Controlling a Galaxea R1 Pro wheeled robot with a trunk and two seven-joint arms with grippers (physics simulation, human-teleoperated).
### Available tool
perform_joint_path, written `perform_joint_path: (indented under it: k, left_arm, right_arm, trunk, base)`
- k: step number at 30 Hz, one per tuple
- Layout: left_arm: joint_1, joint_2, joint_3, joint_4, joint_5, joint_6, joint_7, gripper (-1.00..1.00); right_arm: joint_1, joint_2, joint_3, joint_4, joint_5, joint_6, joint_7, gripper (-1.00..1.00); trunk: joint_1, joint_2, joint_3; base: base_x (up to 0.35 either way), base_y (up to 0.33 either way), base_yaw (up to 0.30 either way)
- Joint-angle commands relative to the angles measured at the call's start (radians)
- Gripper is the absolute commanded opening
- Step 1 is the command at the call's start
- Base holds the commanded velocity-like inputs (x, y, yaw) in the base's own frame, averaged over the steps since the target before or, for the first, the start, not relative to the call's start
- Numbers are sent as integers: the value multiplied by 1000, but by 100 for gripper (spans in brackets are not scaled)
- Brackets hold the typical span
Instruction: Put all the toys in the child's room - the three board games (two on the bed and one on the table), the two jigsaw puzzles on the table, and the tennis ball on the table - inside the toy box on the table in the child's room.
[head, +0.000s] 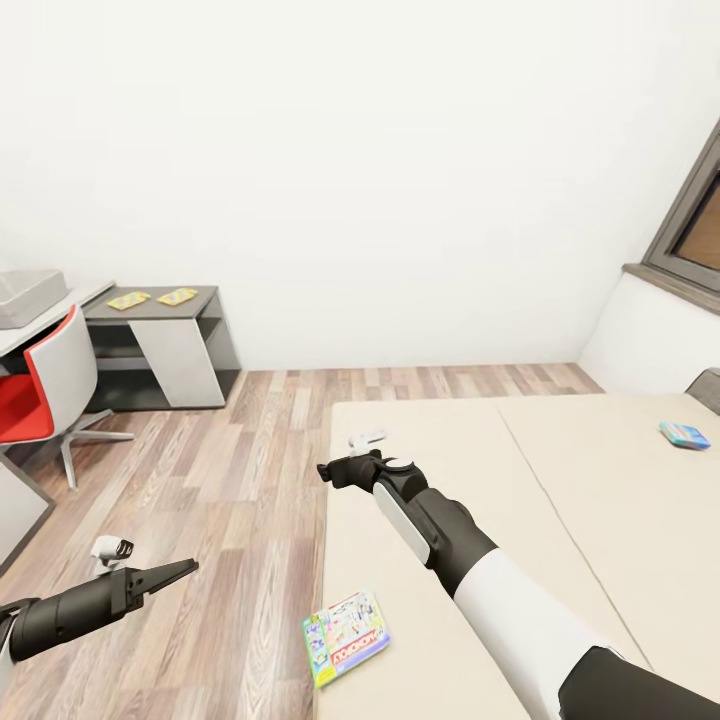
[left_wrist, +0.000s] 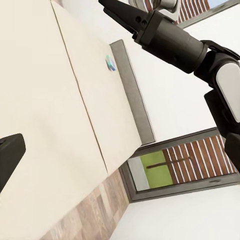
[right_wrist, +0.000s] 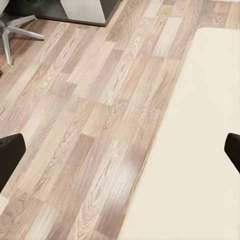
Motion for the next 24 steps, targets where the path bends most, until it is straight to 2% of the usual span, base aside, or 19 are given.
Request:
perform_joint_path:
  k: [1, 24]
  left_arm:
    - [-1, 0, 0, 0, -1, 11, -4, 100]
    - [-1, 0, 0, 0, -1, 12, -4, 100]
  right_arm:
    - [-1, 0, 2, -1, -9, 4, -7, 100]
    - [-1, 0, 12, -1, -9, 3, -6, 100]
  trunk:
    - [1, -2, 0]
    - [1, -2, 37]
  base:
    - [0, 0, -2]
    - [0, 0, 0]
